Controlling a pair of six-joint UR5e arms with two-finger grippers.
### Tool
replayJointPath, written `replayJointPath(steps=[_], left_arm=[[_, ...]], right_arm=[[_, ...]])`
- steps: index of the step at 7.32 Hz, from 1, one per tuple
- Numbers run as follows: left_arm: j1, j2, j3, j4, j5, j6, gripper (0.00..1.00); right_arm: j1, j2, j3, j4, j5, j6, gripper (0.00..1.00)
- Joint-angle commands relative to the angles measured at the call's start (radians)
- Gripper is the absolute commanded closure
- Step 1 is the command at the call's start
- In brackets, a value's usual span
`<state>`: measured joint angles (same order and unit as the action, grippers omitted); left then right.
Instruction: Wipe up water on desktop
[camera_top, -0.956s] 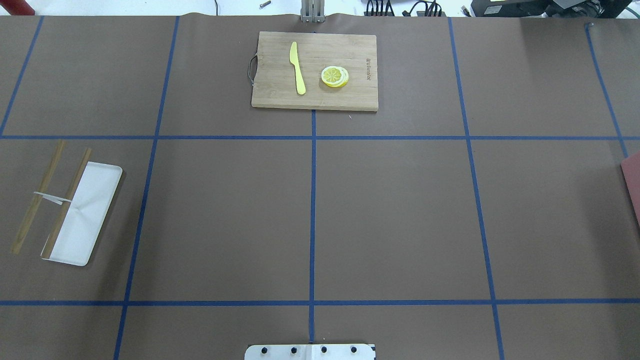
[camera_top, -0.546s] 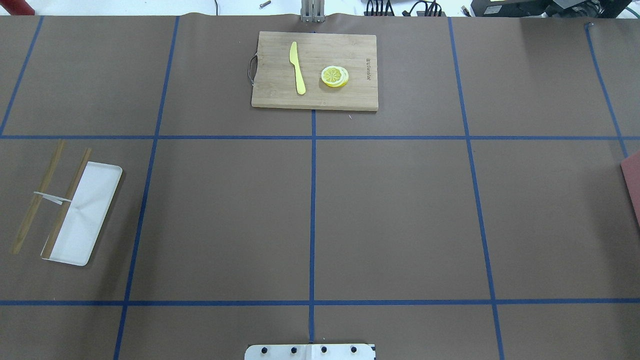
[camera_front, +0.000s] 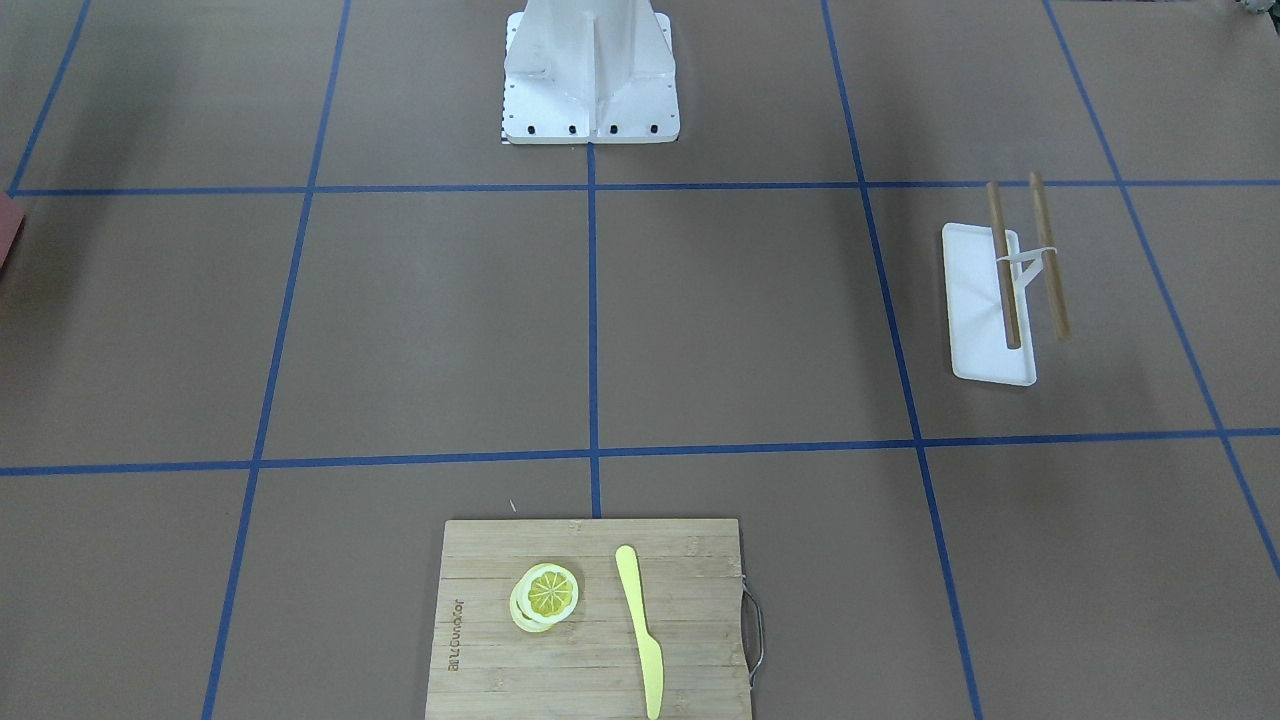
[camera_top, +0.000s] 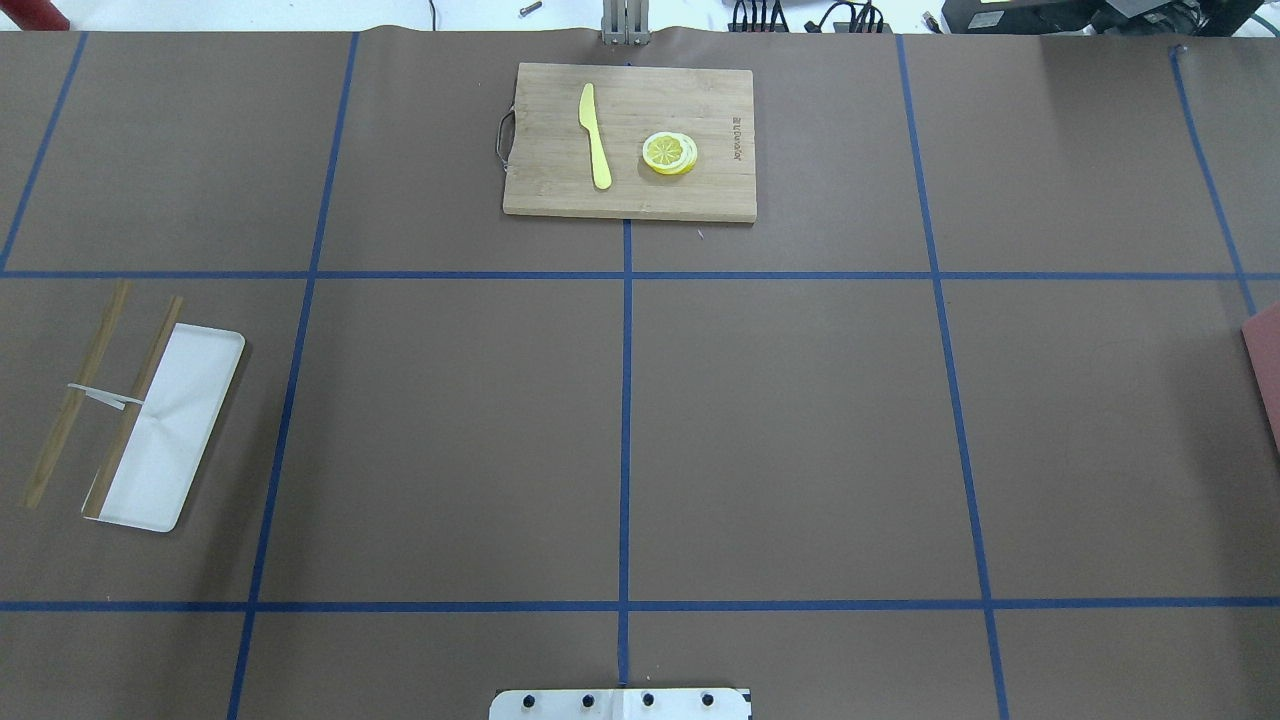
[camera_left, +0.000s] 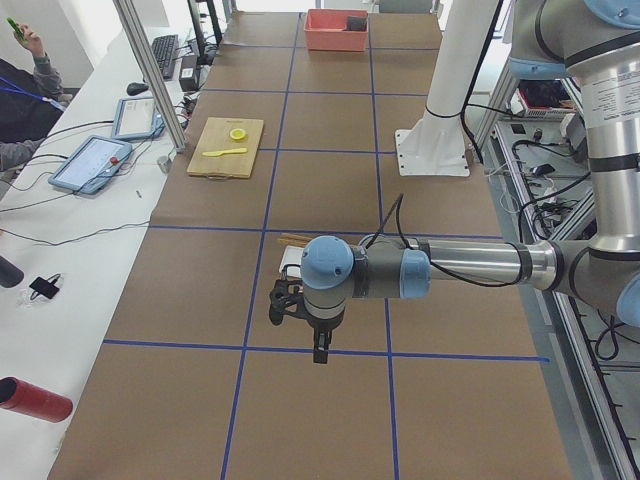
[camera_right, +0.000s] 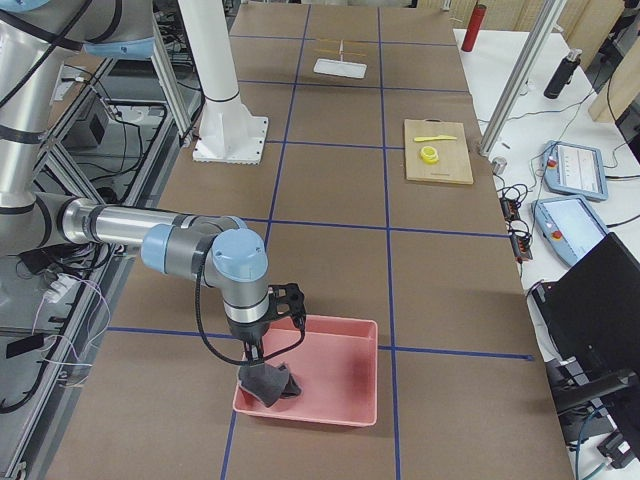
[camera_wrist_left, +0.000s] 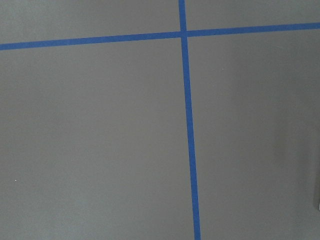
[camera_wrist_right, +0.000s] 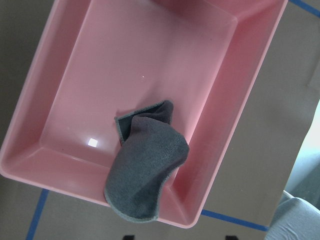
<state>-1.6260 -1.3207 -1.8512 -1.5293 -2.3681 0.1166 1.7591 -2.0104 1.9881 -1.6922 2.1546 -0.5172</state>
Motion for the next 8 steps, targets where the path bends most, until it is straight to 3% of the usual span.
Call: replayJointPath(steps=[1, 3, 8], left_arm=[[-0.002, 0.002, 0.000, 0.001, 0.001, 0.000, 0.01], [-0.003, 0.021, -0.008, 0.000, 0.001, 0.000, 0.01], [-0.003, 0.040, -0.017, -0.002, 0.001, 0.000, 0.01]], right_arm=[[-0.010, 0.048, 0.001, 0.008, 0.108, 0.258, 0.01], [-0.094, 0.108, 0.000, 0.011, 0.143, 0.465, 0.02], [-0.234, 0.206, -0.008, 0.019, 0.140, 0.670, 0.00]])
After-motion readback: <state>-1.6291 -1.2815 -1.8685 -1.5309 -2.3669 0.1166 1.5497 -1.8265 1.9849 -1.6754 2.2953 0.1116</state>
